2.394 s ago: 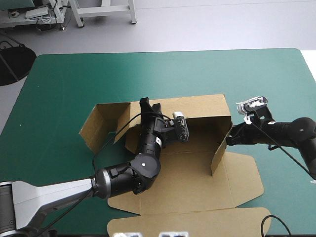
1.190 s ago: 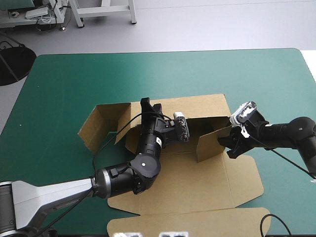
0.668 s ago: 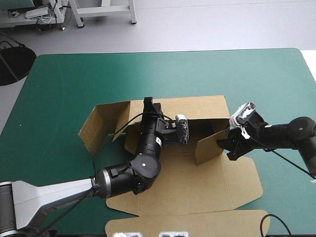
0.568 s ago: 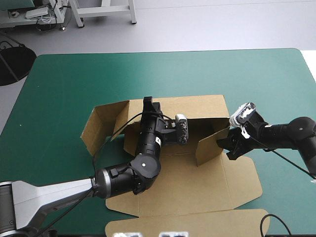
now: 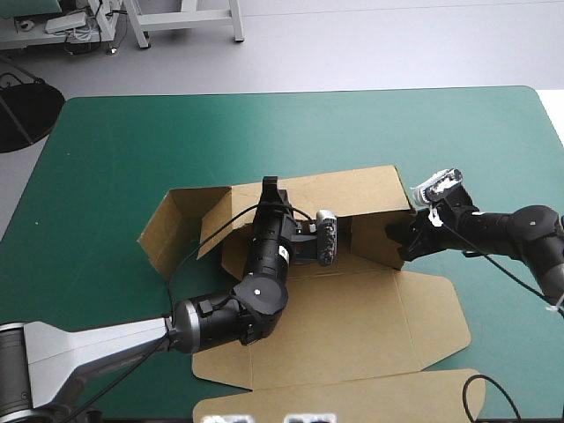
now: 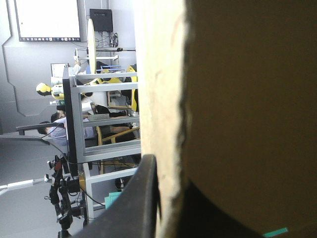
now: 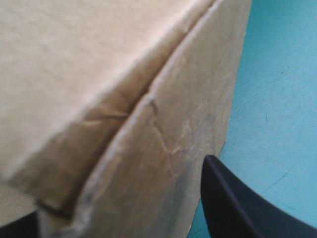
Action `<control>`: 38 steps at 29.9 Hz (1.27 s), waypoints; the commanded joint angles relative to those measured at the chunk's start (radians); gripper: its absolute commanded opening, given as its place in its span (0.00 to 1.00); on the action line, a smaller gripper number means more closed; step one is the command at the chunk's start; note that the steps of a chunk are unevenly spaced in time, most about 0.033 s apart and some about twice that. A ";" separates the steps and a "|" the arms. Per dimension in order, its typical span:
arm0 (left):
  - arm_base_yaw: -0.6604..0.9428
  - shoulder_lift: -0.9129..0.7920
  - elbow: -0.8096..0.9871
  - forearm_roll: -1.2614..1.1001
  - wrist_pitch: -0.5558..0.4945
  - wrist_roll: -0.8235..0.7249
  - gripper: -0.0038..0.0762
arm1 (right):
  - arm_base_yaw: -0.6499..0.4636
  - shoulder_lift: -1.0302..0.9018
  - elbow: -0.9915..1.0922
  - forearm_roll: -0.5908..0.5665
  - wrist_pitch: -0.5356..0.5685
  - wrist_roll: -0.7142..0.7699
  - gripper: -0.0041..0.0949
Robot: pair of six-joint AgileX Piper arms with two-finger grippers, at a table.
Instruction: Fold the box
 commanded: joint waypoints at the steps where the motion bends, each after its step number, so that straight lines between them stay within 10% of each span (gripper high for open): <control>1: -0.004 -0.031 -0.026 0.041 -0.028 -0.063 0.04 | -0.002 0.010 -0.026 0.067 -0.011 -0.015 0.49; 7: -0.004 -0.031 -0.026 0.095 -0.030 -0.107 0.04 | -0.002 0.023 -0.026 0.071 -0.034 -0.052 0.04; 18: -0.004 -0.031 -0.026 0.130 -0.021 -0.107 0.05 | -0.002 0.023 -0.026 0.080 -0.017 -0.052 0.04; 28: -0.003 -0.031 -0.026 0.139 -0.021 -0.107 0.61 | -0.002 0.023 -0.026 0.051 -0.012 -0.045 0.04; 38: -0.075 -0.031 -0.034 0.264 -0.046 -0.255 0.63 | -0.002 0.023 -0.026 0.035 -0.020 0.004 0.04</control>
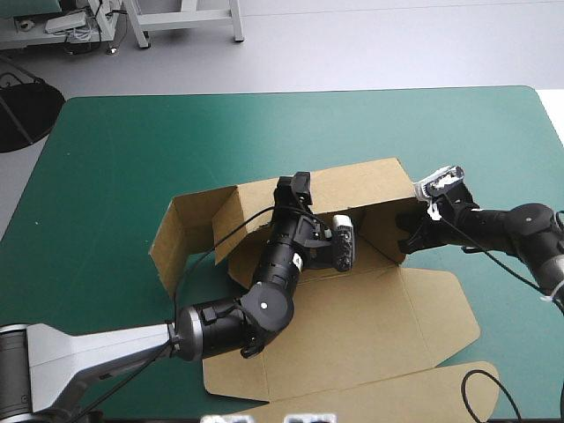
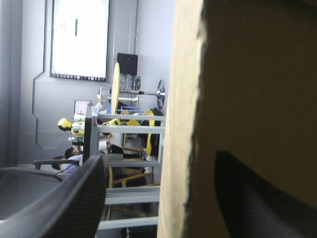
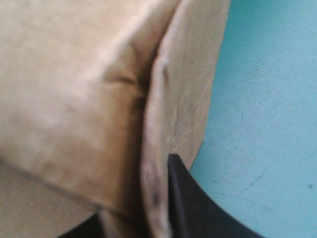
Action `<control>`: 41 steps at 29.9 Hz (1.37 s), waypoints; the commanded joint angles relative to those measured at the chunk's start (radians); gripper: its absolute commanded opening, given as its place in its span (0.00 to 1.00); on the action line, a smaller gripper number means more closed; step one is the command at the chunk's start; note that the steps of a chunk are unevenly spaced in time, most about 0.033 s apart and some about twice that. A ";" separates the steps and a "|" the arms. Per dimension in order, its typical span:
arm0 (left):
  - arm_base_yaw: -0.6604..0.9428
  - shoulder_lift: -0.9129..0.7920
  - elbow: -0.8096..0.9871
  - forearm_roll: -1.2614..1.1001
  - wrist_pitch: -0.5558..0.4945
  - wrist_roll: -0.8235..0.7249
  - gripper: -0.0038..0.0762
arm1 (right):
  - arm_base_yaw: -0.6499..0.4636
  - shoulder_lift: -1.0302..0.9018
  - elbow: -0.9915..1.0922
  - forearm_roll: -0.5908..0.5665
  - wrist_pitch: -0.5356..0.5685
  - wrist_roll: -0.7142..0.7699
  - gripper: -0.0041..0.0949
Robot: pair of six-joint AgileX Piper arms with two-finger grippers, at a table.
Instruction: Fold the box
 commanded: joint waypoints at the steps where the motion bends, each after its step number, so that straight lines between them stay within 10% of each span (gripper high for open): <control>1: -0.044 -0.033 -0.036 0.069 0.025 -0.067 0.62 | -0.002 -0.021 -0.025 0.009 0.039 0.016 0.04; 15: -0.278 -0.038 -0.036 0.069 0.076 -0.164 0.60 | -0.002 -0.021 -0.025 -0.031 0.039 0.061 0.04; 24: -0.353 -0.101 -0.140 0.069 0.141 -0.202 0.27 | -0.002 -0.021 -0.025 -0.031 0.033 0.066 0.04; 29: -0.315 -0.163 -0.199 0.069 0.099 -0.204 0.03 | -0.002 -0.021 -0.025 -0.031 0.033 0.068 0.04; 41: 0.087 -0.233 -0.353 -0.139 -0.038 -0.247 0.04 | -0.002 -0.022 -0.049 -0.090 0.056 0.172 0.04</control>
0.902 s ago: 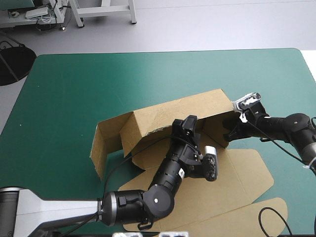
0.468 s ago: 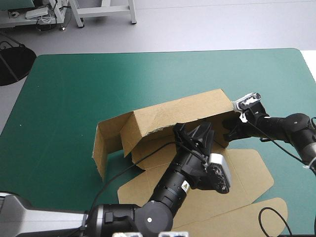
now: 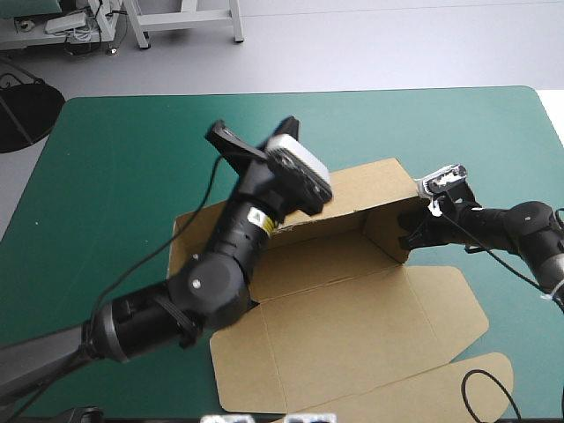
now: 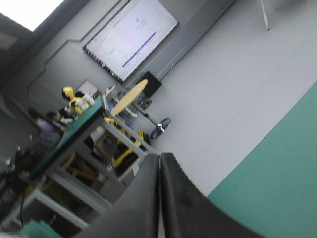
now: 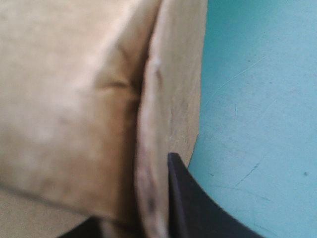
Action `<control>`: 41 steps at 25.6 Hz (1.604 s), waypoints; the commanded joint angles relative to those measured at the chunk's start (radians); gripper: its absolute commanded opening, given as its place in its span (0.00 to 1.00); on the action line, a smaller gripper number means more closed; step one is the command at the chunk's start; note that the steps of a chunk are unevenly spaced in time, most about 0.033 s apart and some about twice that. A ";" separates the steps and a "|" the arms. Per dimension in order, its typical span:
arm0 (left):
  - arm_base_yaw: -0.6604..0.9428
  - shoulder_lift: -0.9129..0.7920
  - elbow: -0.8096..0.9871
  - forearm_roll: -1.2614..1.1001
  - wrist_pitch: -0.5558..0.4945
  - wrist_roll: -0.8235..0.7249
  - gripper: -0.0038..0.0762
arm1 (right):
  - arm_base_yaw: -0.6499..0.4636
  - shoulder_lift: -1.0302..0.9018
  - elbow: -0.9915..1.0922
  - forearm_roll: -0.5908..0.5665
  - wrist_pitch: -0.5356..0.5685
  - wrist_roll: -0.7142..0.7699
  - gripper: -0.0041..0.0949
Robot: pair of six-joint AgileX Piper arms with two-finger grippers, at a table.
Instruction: Fold the box
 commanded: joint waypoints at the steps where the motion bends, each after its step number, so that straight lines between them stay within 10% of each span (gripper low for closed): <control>1: 0.148 -0.046 -0.093 -0.091 -0.087 -0.016 0.04 | -0.002 -0.022 -0.045 -0.060 0.064 0.094 0.04; 17: 0.798 -0.046 -0.206 -0.848 -0.128 0.302 0.04 | 0.072 -0.005 -0.435 -0.430 0.274 0.745 0.04; 29: 1.173 -0.046 -0.206 -1.409 0.145 0.752 0.04 | 0.190 0.207 -0.738 -0.594 0.520 1.114 0.05; 41: 1.215 -0.046 -0.206 -1.527 0.304 0.802 0.04 | 0.209 0.459 -0.799 -0.603 0.496 1.122 0.16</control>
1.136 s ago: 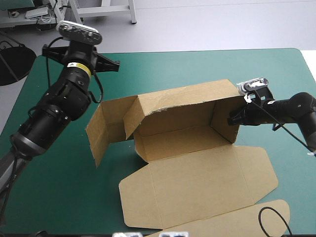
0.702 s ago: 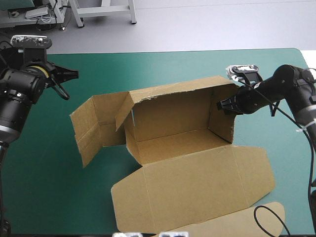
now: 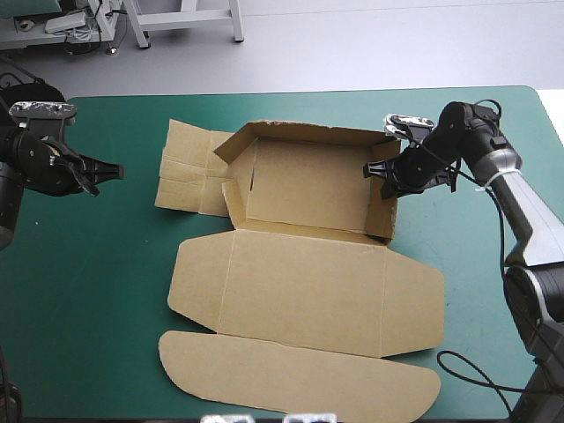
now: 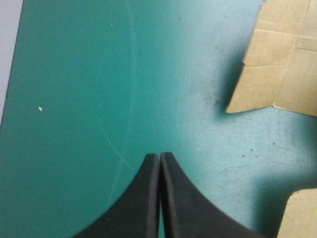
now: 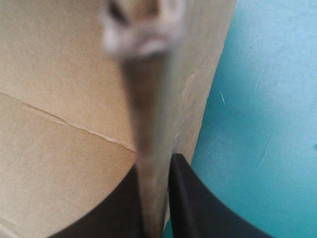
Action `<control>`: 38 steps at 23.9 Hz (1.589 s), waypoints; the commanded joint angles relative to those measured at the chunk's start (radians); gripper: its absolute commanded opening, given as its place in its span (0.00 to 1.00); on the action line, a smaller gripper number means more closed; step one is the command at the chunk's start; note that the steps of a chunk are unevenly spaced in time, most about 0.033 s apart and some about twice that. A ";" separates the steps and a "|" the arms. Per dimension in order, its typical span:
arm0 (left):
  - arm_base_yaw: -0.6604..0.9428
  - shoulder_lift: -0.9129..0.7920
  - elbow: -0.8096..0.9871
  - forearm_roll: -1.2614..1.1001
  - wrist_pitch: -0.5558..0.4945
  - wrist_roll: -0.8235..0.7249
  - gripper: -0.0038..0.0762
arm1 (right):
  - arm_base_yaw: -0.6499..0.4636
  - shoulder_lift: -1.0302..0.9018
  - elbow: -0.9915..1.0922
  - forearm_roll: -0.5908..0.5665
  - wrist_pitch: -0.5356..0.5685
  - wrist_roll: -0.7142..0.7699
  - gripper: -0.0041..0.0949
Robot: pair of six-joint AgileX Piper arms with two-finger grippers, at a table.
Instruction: Fold the box
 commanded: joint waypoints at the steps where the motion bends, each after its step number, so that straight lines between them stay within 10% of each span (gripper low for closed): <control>1: 0.000 -0.034 -0.034 -0.049 -0.035 0.010 0.04 | 0.003 0.016 -0.018 0.013 0.004 -0.045 0.17; 11: 0.000 -0.034 -0.034 -0.080 -0.029 0.046 0.04 | 0.003 0.028 -0.124 -0.051 -0.110 -0.045 0.55; 24: 0.000 -0.034 -0.034 -0.065 -0.040 0.056 0.04 | 0.001 -0.002 -0.541 -0.094 0.060 -0.015 0.53; 38: 0.000 -0.034 -0.034 -0.062 -0.038 0.094 0.04 | 0.001 -0.065 -0.280 -0.130 0.059 0.067 0.52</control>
